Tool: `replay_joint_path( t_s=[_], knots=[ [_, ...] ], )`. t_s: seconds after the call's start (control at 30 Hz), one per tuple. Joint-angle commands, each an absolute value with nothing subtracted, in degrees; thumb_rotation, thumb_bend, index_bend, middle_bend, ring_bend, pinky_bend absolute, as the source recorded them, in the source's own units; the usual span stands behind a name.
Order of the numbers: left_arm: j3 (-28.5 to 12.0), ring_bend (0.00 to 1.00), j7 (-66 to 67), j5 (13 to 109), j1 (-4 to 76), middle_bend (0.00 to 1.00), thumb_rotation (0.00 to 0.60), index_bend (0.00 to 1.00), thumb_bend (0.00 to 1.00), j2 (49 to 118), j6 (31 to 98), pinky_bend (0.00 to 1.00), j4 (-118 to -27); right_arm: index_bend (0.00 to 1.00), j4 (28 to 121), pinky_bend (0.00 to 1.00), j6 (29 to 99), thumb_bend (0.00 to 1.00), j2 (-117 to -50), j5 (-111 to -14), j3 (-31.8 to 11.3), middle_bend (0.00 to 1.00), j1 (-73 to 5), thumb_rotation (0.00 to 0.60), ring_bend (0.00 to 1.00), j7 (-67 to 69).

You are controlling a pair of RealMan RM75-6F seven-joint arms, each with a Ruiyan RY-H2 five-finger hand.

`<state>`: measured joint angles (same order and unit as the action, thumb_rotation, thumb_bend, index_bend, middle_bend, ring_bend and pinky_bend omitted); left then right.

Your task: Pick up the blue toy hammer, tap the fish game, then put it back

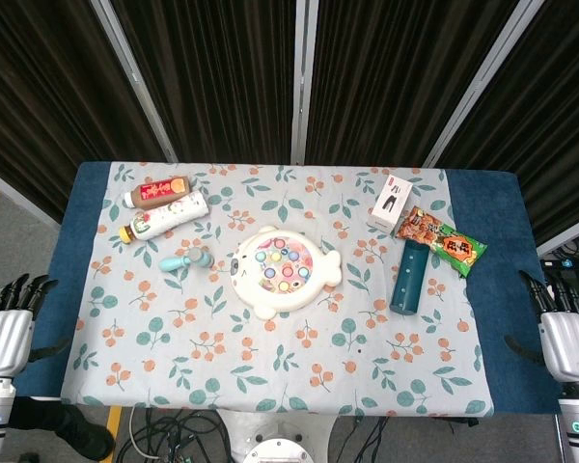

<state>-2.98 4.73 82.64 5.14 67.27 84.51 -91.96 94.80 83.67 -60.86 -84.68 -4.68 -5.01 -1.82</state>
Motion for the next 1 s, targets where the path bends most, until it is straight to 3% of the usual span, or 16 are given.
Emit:
replay_joint_path(
  t_s=[0.03, 0.4, 0.6, 1.0],
  knots=[
    [-2.92, 0.03, 4.72, 82.72, 5.08, 0.13, 0.600, 0.16, 0.06, 67.37, 84.59, 0.11, -91.91, 0.05, 94.83, 0.01, 83.63, 0.05, -60.82, -84.73, -4.67, 0.19, -5.08, 0.600, 0.00, -1.78],
    [-4.58, 0.03, 2.48, 84.59, 7.83, 0.13, 0.600, 0.19, 0.07, 67.57, 83.14, 0.11, -92.47, 0.05, 94.51, 0.01, 85.48, 0.05, -60.46, -85.20, -4.88, 0.18, -4.40, 0.600, 0.00, -1.00],
    [-8.61, 0.09, -0.94, 84.53, 15.19, 0.19, 0.600, 0.24, 0.10, 67.99, 76.05, 0.25, -92.24, 0.05, 94.83, 0.01, 86.20, 0.05, -59.79, -85.46, -5.07, 0.18, -4.21, 0.600, 0.00, -1.46],
    [-13.16, 0.23, 0.07, 75.41, 30.36, 0.32, 0.600, 0.30, 0.16, 76.55, 56.52, 0.37, -83.87, 0.05, 95.75, 0.01, 86.46, 0.05, -59.04, -85.00, -5.37, 0.18, -4.05, 0.600, 0.00, -2.32]
  ],
)
